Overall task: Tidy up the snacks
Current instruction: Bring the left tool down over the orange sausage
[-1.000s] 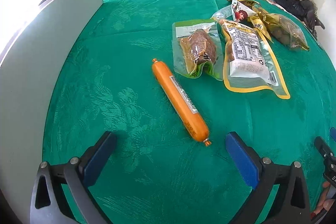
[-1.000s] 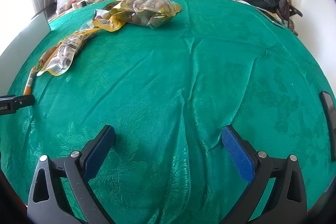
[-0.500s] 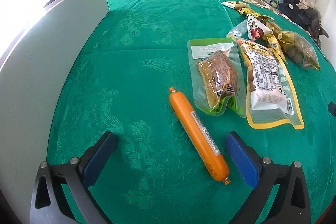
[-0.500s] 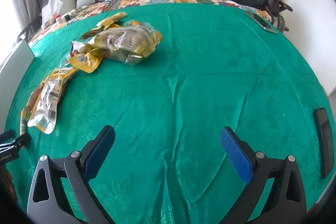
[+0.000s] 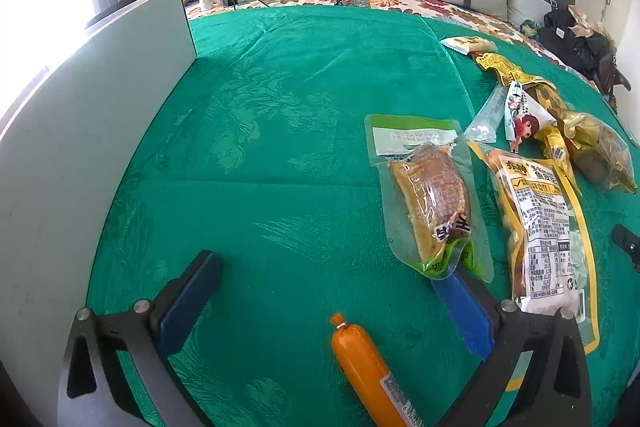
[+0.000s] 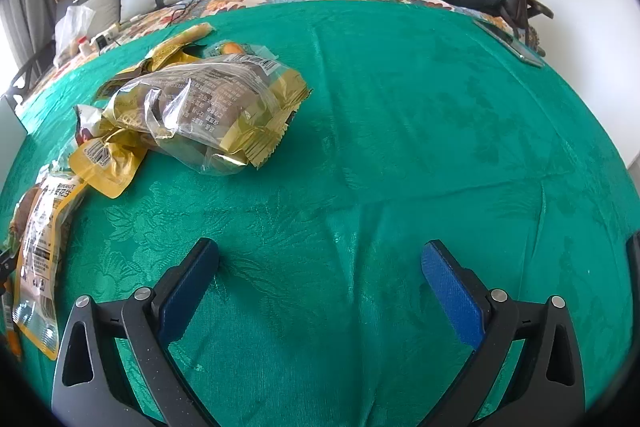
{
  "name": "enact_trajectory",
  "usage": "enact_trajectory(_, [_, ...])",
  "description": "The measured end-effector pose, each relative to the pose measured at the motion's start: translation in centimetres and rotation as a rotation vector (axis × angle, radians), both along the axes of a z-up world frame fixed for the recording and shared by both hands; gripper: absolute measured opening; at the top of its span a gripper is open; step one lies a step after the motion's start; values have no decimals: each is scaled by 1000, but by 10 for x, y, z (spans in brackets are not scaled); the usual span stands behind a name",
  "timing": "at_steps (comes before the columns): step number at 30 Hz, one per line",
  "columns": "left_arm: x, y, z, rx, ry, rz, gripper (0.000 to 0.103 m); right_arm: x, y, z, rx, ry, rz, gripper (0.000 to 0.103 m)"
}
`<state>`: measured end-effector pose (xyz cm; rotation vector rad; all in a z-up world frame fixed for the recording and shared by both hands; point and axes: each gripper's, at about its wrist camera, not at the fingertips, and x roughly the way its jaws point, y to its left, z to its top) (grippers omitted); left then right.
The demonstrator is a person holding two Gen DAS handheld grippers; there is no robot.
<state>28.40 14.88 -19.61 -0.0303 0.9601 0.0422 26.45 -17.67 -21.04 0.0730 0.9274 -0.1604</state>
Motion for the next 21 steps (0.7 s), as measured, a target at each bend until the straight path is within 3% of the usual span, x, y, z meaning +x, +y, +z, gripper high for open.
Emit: enact_trajectory(21, [-6, -1, -1, 2, -5, 2, 103, 0, 0, 0, 0, 0, 0, 103])
